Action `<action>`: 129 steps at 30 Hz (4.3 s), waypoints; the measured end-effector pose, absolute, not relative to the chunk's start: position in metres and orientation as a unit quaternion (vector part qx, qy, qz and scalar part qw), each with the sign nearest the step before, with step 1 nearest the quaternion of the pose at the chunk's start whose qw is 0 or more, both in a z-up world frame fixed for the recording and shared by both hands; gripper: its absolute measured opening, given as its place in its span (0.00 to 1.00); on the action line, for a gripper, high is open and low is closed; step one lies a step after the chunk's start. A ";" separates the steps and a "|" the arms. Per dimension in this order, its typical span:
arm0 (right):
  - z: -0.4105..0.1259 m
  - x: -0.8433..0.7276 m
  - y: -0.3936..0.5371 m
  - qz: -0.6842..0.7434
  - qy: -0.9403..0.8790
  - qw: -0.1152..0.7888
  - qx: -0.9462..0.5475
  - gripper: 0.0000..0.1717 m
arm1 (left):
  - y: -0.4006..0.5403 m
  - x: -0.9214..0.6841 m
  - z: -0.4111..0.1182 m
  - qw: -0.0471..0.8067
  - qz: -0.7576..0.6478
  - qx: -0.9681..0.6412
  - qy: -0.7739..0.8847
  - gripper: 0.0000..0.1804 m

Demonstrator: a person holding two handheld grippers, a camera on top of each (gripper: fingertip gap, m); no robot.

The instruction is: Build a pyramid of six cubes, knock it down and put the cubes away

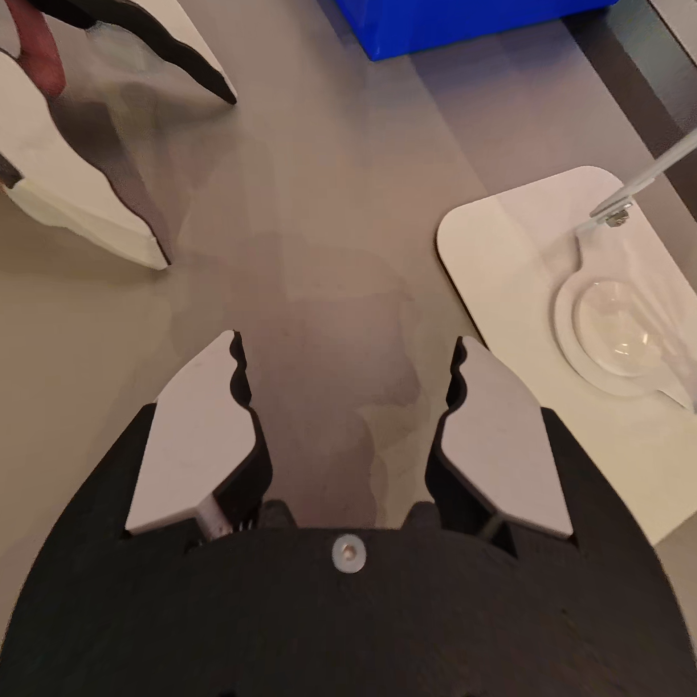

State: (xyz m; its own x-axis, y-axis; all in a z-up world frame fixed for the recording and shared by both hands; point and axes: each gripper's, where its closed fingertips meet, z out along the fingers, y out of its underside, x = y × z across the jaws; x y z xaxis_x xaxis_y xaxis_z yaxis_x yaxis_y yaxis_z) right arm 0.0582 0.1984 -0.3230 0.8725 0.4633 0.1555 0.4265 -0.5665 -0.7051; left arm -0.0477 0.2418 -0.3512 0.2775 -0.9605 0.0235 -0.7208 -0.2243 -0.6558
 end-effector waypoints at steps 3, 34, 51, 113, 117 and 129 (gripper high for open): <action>-0.331 0.051 0.206 0.028 -0.251 0.391 -0.885 0.61 | 0.241 -0.052 -0.350 0.269 -0.233 -0.753 0.554 0.66; -0.321 0.127 0.176 -0.015 -0.138 0.437 -0.889 0.71 | 0.259 -0.061 -0.358 0.266 -0.187 -0.778 0.537 0.80; -0.319 0.181 0.134 -0.043 -0.051 0.451 -0.890 0.76 | 0.262 -0.044 -0.358 0.250 -0.189 -0.763 0.565 0.81; -0.290 0.459 -0.056 -0.015 0.192 0.281 -0.940 0.04 | 0.493 -0.177 -0.289 0.339 -0.269 -0.822 0.369 0.02; -0.290 0.418 -0.066 -0.009 0.173 0.279 -0.944 0.04 | 0.470 -0.192 -0.283 0.340 -0.267 -0.817 0.381 0.02; -0.297 0.320 -0.101 -0.018 0.139 0.272 -0.952 0.04 | 0.400 -0.240 -0.288 0.330 -0.279 -0.813 0.391 0.02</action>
